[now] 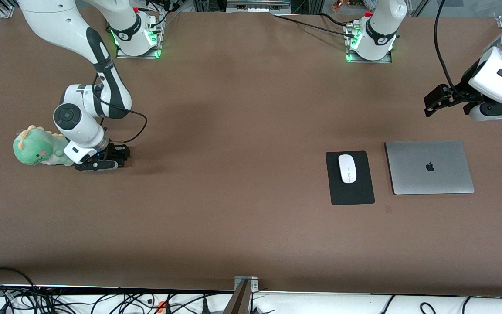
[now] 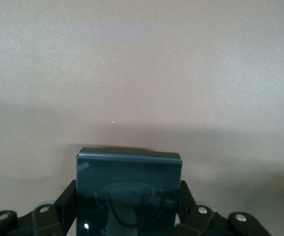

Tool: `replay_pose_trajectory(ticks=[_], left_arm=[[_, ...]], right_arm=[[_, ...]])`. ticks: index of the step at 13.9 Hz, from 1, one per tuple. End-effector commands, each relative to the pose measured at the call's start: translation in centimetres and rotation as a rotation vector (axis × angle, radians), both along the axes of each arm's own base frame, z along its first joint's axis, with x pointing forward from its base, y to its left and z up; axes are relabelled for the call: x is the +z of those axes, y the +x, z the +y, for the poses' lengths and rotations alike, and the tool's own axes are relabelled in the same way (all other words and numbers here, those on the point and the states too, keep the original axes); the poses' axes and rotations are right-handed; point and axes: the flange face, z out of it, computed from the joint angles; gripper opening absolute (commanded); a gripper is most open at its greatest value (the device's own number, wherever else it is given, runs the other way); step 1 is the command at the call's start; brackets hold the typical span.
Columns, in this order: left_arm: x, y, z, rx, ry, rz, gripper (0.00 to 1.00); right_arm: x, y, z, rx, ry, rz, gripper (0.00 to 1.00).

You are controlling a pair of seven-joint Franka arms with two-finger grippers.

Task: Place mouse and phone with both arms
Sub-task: 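Carry the black phone with the right gripper toward the plush dinosaur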

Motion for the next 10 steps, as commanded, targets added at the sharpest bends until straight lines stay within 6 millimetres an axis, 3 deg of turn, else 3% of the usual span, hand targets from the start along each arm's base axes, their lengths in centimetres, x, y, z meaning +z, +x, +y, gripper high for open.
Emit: replay_pose_trajectory(ticks=[1,3,4,5,10], left_arm=[[0.74,0.26,-0.11,0.004,-0.017,0.000,1.00],[0.74,0.26,-0.11,0.004,-0.017,0.000,1.00],[0.66,0.30,-0.11,0.004,-0.016,0.002,1.00],[0.74,0.26,-0.11,0.004,-0.017,0.000,1.00],[0.74,0.25,-0.18,0.003,-0.015,0.000,1.00]], right_arm=[[0.19,-0.31,-2.42,0.023,0.010,-0.017,0.44],[0.11,-0.27,-2.55,0.018,0.013,-0.017,0.45],[-0.13,-0.34,-2.42,0.016,0.015,-0.014,0.62],[-0.06,-0.23,-2.41,0.017,0.016,-0.015,1.00],[0.45,-0.02,-1.91,0.032,0.020,-0.008,1.00]])
